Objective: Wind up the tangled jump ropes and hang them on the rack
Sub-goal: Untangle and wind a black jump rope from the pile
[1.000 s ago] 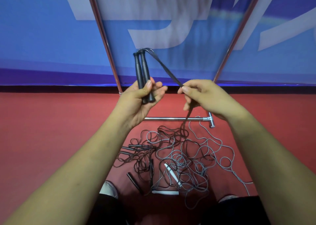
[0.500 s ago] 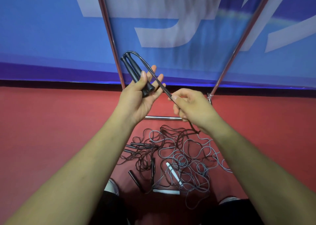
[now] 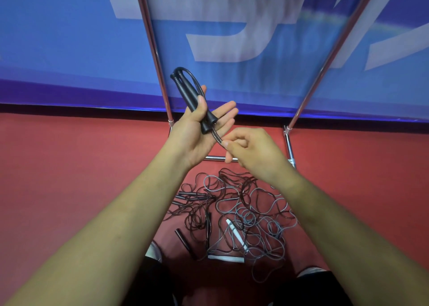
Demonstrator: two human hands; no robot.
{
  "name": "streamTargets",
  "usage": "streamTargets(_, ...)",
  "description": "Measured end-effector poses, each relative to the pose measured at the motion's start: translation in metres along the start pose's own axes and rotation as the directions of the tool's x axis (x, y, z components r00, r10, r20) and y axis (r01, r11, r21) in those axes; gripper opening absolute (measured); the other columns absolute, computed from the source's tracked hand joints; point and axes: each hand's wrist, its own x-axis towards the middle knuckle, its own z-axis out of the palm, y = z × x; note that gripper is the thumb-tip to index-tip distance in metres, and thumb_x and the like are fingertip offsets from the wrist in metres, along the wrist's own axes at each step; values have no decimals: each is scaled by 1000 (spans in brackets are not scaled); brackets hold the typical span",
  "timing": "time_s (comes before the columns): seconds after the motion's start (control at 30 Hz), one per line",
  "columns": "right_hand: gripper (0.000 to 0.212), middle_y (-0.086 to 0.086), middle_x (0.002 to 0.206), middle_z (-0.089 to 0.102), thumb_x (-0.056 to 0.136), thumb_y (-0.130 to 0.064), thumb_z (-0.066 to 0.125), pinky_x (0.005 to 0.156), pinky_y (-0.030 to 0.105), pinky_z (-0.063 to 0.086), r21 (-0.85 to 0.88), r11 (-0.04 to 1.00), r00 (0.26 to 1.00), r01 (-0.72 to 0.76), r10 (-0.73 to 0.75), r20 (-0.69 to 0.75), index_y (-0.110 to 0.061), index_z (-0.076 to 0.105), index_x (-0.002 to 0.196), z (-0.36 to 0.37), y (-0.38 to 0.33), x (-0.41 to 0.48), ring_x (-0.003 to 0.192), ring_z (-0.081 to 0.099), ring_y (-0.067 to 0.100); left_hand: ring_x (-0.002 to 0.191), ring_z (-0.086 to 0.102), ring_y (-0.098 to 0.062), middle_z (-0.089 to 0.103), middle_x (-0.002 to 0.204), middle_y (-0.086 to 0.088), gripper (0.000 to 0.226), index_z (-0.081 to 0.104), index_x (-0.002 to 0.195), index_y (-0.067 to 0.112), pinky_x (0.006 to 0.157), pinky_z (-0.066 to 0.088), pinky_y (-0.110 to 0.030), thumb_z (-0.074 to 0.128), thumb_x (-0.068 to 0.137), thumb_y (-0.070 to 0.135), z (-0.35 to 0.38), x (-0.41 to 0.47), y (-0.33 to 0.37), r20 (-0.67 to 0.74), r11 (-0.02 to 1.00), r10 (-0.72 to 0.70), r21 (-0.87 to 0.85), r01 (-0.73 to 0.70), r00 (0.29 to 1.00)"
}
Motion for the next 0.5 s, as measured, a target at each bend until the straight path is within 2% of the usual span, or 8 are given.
streamTargets(0.1, 8, 2, 64, 68, 96, -19, 60, 52, 18, 37, -49, 999, 1000, 6, -6, -4, -17, 68, 92, 0, 0, -1, 45, 48, 2, 79, 74, -22, 73, 79, -6, 23, 53, 127, 29, 71, 61, -30, 42, 107, 29, 1, -1, 3, -73, 991, 68, 117, -59, 995)
streamTargets(0.17, 3, -1, 57, 60, 93, -23, 65, 51, 19, 35, -118, 993, 1000, 9, -7, 15, -23, 66, 95, 0, 1, -2, 46, 45, 3, 70, 72, -18, 66, 68, -2, 21, 53, 125, 21, 66, 59, -28, 44, 107, 24, 1, 1, 4, -110, 983, 96, 165, -77, 989)
streamTargets(0.23, 6, -10, 50, 50, 92, -25, 66, 52, 23, 34, -213, 977, 999, 20, -12, 43, -28, 65, 97, 0, 2, -4, 46, 45, 6, 65, 69, -16, 62, 65, -2, 21, 53, 121, 8, 64, 58, -26, 45, 106, 21, -1, 3, 4, -148, 978, 128, 185, -99, 981)
streamTargets(0.3, 12, -13, 47, 49, 93, -24, 63, 53, 26, 39, -257, 966, 997, 25, -7, 72, -30, 66, 103, -1, 1, -6, 48, 50, 8, 62, 67, -15, 58, 64, -1, 20, 56, 108, 2, 63, 57, -25, 46, 106, 19, -4, 3, 4, -156, 970, 150, 215, -115, 976)
streamTargets(0.37, 12, -12, 49, 50, 94, -22, 62, 56, 26, 44, -269, 963, 996, 23, -1, 84, -28, 66, 104, -4, 0, -7, 51, 55, 9, 64, 67, -17, 55, 64, -1, 18, 55, 94, 5, 64, 56, -25, 46, 106, 17, -5, 2, 4, -147, 962, 159, 244, -120, 976)
streamTargets(0.43, 5, -10, 53, 47, 94, -24, 63, 55, 25, 39, -323, 946, 998, 18, 3, 63, -24, 67, 96, -6, -3, -7, 51, 49, 5, 64, 67, -18, 56, 64, -2, 17, 50, 90, 10, 62, 55, -26, 47, 106, 15, -6, 2, 4, -169, 952, 170, 283, -117, 971)
streamTargets(0.5, 6, -10, 53, 44, 92, -26, 65, 52, 22, 32, -366, 930, 998, 33, -8, 69, -23, 66, 86, -8, -7, -8, 52, 45, 3, 59, 64, -19, 58, 64, -3, 16, 46, 90, 12, 59, 51, -26, 47, 106, 13, -8, 3, 4, -190, 925, 198, 362, -119, 962)
